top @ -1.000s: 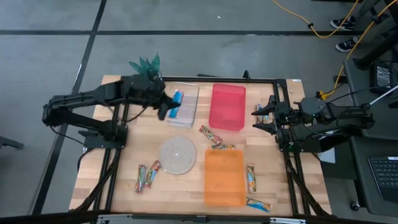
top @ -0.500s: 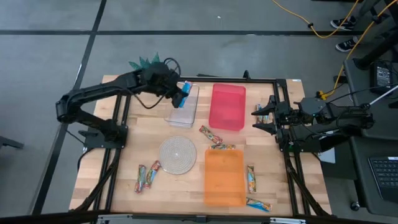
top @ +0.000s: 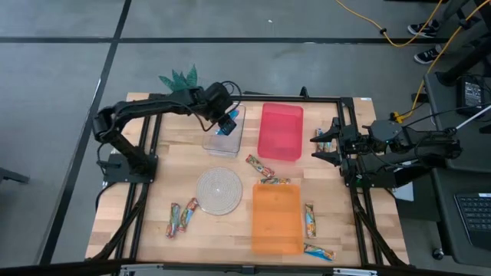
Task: Pick and place Granola Bars by type
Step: Put the red granola bar into the transparent bin
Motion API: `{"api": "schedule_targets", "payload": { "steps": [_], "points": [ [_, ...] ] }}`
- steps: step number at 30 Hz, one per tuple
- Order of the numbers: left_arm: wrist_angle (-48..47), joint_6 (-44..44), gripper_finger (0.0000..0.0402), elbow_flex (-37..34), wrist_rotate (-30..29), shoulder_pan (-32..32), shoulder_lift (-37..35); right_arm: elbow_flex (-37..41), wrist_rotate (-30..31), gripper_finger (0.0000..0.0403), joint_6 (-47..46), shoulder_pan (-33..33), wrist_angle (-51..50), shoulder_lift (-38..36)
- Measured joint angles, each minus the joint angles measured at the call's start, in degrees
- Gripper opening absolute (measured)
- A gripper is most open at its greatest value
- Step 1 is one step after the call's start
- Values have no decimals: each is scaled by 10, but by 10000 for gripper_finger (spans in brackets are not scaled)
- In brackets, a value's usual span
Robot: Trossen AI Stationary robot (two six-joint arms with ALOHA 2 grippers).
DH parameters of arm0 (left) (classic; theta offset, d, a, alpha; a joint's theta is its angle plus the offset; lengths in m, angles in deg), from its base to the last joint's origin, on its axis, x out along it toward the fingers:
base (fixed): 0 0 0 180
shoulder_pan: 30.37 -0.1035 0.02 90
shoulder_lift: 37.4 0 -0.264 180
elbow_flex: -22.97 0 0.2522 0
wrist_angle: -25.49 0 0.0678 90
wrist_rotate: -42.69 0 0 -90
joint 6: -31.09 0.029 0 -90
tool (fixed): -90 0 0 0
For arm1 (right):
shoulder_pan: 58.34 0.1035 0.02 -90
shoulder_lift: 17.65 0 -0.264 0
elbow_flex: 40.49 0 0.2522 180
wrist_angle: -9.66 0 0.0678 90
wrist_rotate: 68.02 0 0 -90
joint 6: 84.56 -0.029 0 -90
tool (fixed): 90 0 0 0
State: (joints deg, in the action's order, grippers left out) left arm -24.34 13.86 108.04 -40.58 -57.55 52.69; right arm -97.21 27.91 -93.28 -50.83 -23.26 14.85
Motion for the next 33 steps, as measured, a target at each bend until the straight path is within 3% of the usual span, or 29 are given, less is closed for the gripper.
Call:
{"api": "schedule_targets", "payload": {
  "steps": [5, 13, 24, 33],
  "points": [
    [56, -9, 36, 0, 62, 12, 25, 0, 0, 241, 1, 0, 0, 0],
    [84, -15, 31, 0, 73, 28, 29, 0, 0, 241, 1, 0, 0, 0],
    [10, 8, 37, -2, -18, 23, 29, 0, 0, 241, 2, 0, 0, 0],
    [16, 14, 38, -49, -29, 3, 29, 0, 0, 241, 2, 0, 0, 0]
  ]
}}
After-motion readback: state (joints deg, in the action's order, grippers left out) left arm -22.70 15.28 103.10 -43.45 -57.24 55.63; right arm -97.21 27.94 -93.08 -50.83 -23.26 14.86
